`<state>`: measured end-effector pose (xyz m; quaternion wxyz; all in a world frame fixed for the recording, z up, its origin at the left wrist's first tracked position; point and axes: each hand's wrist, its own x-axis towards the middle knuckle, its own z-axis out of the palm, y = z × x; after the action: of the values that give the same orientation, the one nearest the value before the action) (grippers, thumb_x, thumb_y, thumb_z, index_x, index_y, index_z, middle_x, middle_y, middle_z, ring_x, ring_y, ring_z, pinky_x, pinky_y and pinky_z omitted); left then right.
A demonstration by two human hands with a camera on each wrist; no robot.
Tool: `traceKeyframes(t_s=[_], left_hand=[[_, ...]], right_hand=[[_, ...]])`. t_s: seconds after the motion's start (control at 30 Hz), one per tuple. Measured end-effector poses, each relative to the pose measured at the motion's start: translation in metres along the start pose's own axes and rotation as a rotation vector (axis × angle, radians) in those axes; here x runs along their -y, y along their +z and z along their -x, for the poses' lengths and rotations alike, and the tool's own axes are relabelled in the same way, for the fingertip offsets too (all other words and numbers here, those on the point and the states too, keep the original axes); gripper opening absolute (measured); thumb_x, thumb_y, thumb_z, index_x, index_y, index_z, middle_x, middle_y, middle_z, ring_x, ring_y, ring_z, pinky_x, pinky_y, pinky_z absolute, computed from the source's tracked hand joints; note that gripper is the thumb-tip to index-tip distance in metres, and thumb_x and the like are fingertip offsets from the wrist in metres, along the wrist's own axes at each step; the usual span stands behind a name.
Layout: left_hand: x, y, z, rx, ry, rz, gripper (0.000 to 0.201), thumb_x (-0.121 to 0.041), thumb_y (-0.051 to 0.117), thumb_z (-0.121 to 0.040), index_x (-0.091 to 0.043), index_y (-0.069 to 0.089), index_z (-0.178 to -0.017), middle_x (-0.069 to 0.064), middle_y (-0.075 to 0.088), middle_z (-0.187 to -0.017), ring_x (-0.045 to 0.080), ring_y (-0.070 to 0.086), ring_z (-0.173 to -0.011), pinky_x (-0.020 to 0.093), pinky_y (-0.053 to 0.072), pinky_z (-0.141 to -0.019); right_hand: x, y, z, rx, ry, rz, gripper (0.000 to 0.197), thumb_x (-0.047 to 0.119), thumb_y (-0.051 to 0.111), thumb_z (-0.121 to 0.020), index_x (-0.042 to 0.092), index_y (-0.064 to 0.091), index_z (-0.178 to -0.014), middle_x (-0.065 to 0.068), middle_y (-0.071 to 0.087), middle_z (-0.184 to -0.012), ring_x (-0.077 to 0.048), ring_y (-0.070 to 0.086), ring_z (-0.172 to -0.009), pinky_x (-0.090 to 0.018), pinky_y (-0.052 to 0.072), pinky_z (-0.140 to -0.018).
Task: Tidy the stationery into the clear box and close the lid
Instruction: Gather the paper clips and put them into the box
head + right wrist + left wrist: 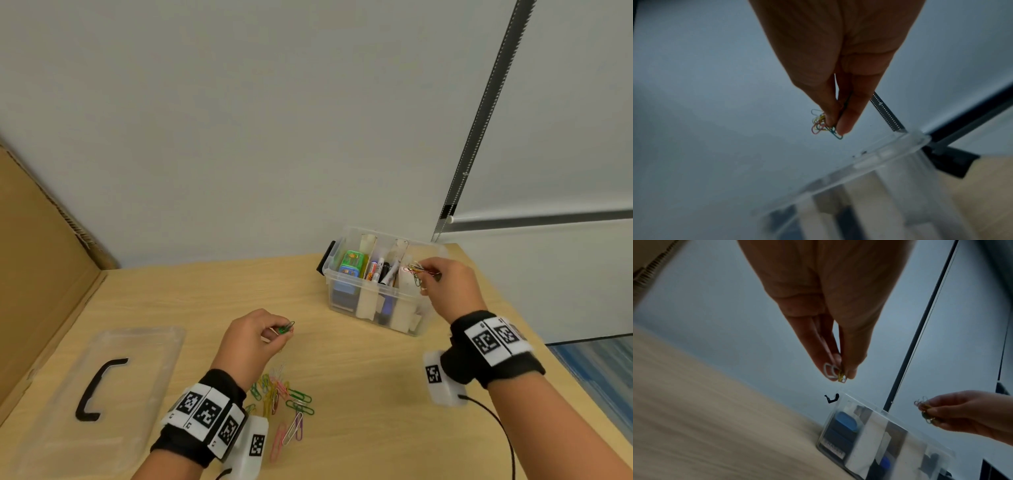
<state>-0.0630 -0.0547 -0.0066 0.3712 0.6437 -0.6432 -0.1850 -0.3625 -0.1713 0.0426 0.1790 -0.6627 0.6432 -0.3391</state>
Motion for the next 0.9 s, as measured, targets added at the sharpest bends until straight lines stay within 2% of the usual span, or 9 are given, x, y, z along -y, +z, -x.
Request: traceKeyframes(t_s=[0.13,0.17,0.27,0.4,0.5,0.6,0.67,0.77,0.9], left_hand=[[-0.005,0.003,0.002,0.0,-0.003,0.005,0.01,-0.016,0.074,-0.08,-0.022,0.074,-0.088,-0.01,0.065,-0.084,-0.003,0.06,-0.088,0.009,0.049,-0.066],[-0.006,0.002,0.003,0.0,-0.006,0.006,0.011,-0.016,0.074,-0.08,-0.022,0.074,-0.088,-0.01,0.065,-0.084,-0.002,0.06,-0.088,0.01,0.05,-0.066],[-0.006,0.0,0.006,0.006,-0.026,0.015,0.011,-0.016,0.074,-0.08,-0.022,0.074,-0.089,-0.01,0.066,-0.085,-0.001,0.061,-0.086,0.011,0.051,-0.065],[-0.006,-0.001,0.012,0.012,-0.037,0.01,0.011,-0.017,0.074,-0.08,-0.025,0.073,-0.088,-0.009,0.066,-0.084,0.0,0.063,-0.082,0.014,0.053,-0.065],[-0.007,-0.001,0.018,0.012,-0.028,-0.002,0.01,-0.016,0.074,-0.08,-0.024,0.074,-0.087,-0.01,0.066,-0.083,-0.002,0.062,-0.082,0.011,0.052,-0.063],[-0.015,0.004,0.019,0.027,-0.005,0.016,0.014,-0.015,0.075,-0.08,-0.028,0.074,-0.085,-0.012,0.065,-0.084,0.0,0.063,-0.079,0.016,0.055,-0.062],[-0.028,0.012,0.014,0.05,0.014,0.045,0.014,-0.015,0.074,-0.08,-0.028,0.074,-0.085,-0.012,0.065,-0.084,0.002,0.064,-0.079,0.019,0.056,-0.062],[-0.056,0.031,-0.006,0.097,0.069,0.077,0.013,-0.016,0.073,-0.081,-0.026,0.075,-0.09,-0.012,0.065,-0.086,0.002,0.062,-0.082,0.018,0.056,-0.065],[-0.097,0.072,-0.052,0.101,0.197,-0.019,0.018,-0.021,0.069,-0.084,-0.023,0.072,-0.102,-0.01,0.064,-0.091,-0.001,0.058,-0.076,0.006,0.044,-0.072]], right_hand=[[-0.006,0.013,-0.03,0.187,0.052,0.419,0.023,0.002,0.052,-0.09,0.007,0.068,-0.106,-0.012,0.067,-0.096,-0.023,0.058,-0.077,-0.028,0.048,-0.073],[-0.004,0.017,-0.035,0.239,0.062,0.499,0.024,0.001,0.052,-0.09,0.006,0.066,-0.108,-0.013,0.067,-0.1,-0.025,0.059,-0.083,-0.029,0.049,-0.076],[0.004,0.025,-0.051,0.368,0.083,0.649,0.028,0.007,0.055,-0.091,0.005,0.059,-0.118,-0.013,0.063,-0.117,-0.027,0.06,-0.11,-0.034,0.045,-0.1],[0.006,0.027,-0.06,0.536,0.129,0.697,0.038,0.014,0.054,-0.094,0.004,0.051,-0.131,-0.012,0.057,-0.13,-0.025,0.055,-0.119,-0.032,0.042,-0.103],[-0.003,0.015,-0.045,0.408,0.058,0.509,0.033,0.006,0.046,-0.094,0.01,0.059,-0.124,-0.01,0.061,-0.123,-0.023,0.059,-0.11,-0.03,0.046,-0.097],[-0.025,0.003,-0.006,0.079,-0.096,0.325,0.028,0.015,0.043,-0.097,0.012,0.063,-0.116,-0.008,0.065,-0.114,-0.022,0.06,-0.1,-0.028,0.048,-0.084],[-0.047,0.004,0.018,-0.016,-0.148,0.323,0.035,0.027,0.039,-0.099,0.014,0.058,-0.125,-0.004,0.061,-0.126,-0.019,0.054,-0.114,-0.031,0.045,-0.094],[-0.081,0.015,0.037,0.031,-0.168,0.284,0.047,0.036,0.032,-0.099,0.021,0.038,-0.144,0.006,0.038,-0.149,-0.015,0.035,-0.137,-0.034,0.031,-0.113],[-0.1,0.025,0.039,-0.018,-0.237,0.214,0.049,0.031,0.035,-0.1,0.023,0.031,-0.147,0.009,0.03,-0.153,-0.017,0.031,-0.14,-0.032,0.026,-0.114]])
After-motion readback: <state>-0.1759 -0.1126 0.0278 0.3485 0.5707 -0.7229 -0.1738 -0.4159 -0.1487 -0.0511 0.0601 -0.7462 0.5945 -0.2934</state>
